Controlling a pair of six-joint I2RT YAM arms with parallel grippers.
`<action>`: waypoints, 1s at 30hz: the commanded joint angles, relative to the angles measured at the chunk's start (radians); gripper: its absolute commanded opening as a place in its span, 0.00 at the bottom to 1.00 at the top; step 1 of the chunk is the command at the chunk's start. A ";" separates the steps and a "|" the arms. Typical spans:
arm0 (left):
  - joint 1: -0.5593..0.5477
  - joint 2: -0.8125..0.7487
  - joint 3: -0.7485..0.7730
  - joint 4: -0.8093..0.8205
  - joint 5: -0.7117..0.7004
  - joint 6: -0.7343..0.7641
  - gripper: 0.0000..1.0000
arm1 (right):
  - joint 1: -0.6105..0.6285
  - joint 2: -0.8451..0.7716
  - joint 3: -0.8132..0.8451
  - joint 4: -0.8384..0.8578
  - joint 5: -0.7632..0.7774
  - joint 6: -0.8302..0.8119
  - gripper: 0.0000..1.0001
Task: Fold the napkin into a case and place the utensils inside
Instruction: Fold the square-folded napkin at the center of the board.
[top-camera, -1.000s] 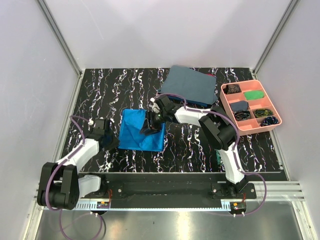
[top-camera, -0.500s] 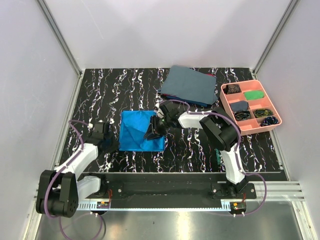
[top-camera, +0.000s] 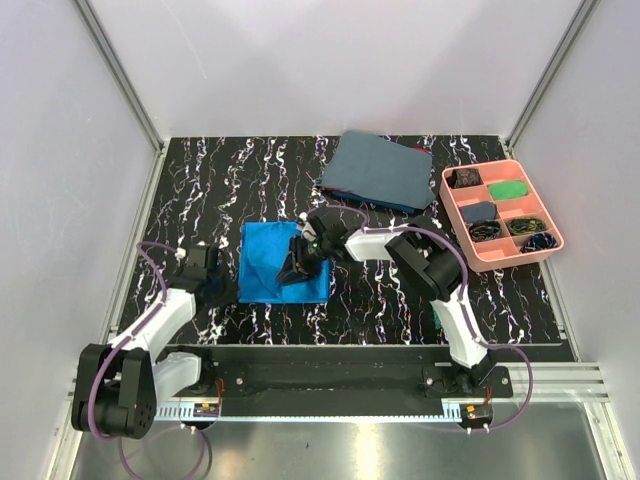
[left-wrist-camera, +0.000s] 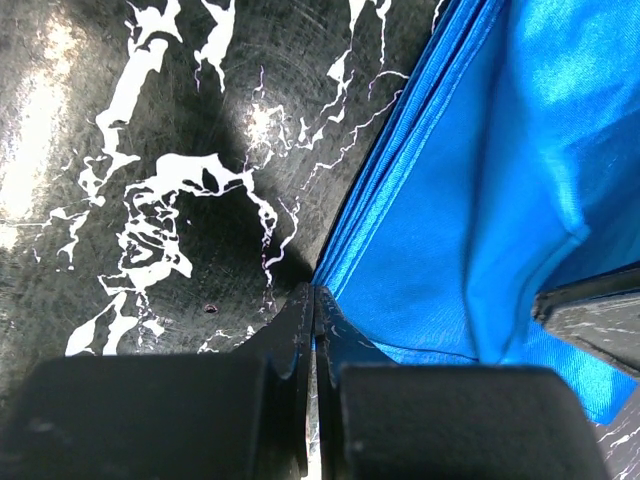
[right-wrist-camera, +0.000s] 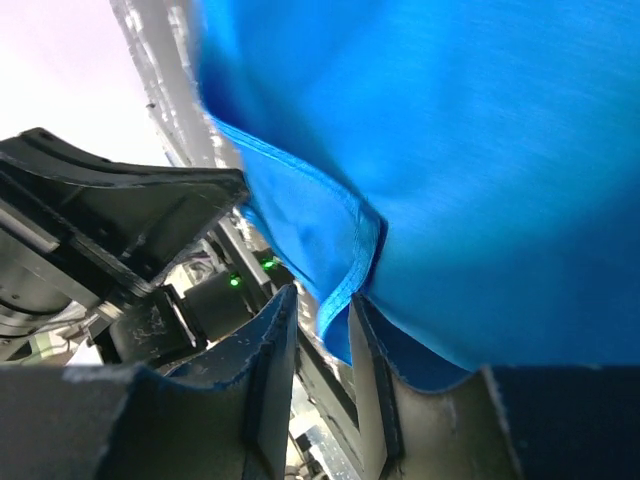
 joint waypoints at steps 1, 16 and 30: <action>-0.007 -0.027 -0.007 -0.003 0.014 -0.015 0.00 | 0.062 0.038 0.118 0.017 -0.022 0.001 0.35; -0.007 -0.190 0.278 -0.198 -0.065 0.037 0.59 | 0.052 -0.172 0.062 -0.133 0.047 -0.120 0.43; -0.007 -0.200 0.289 -0.178 0.037 0.035 0.58 | 0.015 -0.005 0.146 -0.192 0.050 -0.228 0.52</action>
